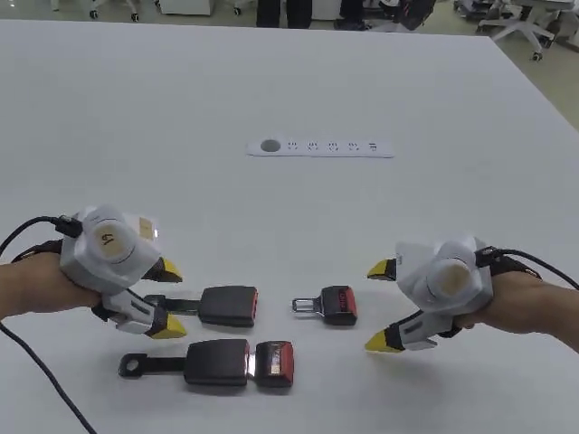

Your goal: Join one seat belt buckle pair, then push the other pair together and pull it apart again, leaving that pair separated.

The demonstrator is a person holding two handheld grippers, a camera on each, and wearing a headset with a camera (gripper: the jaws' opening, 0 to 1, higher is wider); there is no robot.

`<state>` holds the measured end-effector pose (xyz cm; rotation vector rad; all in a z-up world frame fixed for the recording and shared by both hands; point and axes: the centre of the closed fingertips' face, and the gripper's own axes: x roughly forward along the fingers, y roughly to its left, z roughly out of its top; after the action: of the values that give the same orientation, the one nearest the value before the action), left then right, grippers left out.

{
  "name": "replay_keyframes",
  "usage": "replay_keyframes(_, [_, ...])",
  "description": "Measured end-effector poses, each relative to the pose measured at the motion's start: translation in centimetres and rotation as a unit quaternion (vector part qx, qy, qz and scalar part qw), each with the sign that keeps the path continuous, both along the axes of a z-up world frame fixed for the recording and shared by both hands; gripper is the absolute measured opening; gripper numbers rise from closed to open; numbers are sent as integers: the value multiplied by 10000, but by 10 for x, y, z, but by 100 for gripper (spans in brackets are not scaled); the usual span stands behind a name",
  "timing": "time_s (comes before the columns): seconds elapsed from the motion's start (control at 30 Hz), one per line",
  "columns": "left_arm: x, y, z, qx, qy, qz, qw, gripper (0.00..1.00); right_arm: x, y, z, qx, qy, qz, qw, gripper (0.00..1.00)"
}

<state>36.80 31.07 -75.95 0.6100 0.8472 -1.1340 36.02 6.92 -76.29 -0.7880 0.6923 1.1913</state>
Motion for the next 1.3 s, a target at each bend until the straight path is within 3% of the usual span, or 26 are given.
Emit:
replay_keyframes(0.17, [-6,1,8,-287,-45,279,9992,52,-3,0,3,292,41,-308,9991,61])
replay_keyframes(0.23, [-8,1,13,-588,-110,518,9969,55,-6,1,7,399,46,-418,9983,63])
replay_keyframes(0.4, [-13,3,16,-952,-174,784,9922,61,-11,4,9,704,137,-728,9948,68])
replay_keyframes(0.5, [-18,4,17,-1255,-242,995,9868,67,-14,5,11,890,7,-903,9919,69])
replay_keyframes(0.63, [-24,3,20,-1489,-416,1086,9820,72,-21,9,12,1214,44,-1195,9854,75])
replay_keyframes(0.7, [-28,-1,25,-1675,-488,1230,9770,78,-27,11,14,1351,70,-1288,9824,78])
replay_keyframes(0.83, [-35,1,22,-1858,-601,1340,9715,84,-35,14,14,1592,98,-1434,9767,86])
replay_keyframes(1.0, [-47,-4,19,-1897,-659,1339,9704,92,-37,16,12,1829,91,-1639,9693,93])
replay_keyframes(1.07, [-47,-1,15,-2009,-683,1432,9667,96,-40,18,16,1918,70,-1695,9667,96])
replay_keyframes(1.1, [-48,-3,18,-2126,-733,1526,9624,98,-41,20,18,2008,27,-1716,9645,99])
replay_keyframes(1.23, [-47,5,12,-2223,-809,1790,9550,100,-45,22,18,2202,1,-1705,9604,99])
replay_keyframes(1.3, [-49,7,11,-2258,-818,1823,9535,100,-47,23,13,2272,-2,-1683,9592,99])
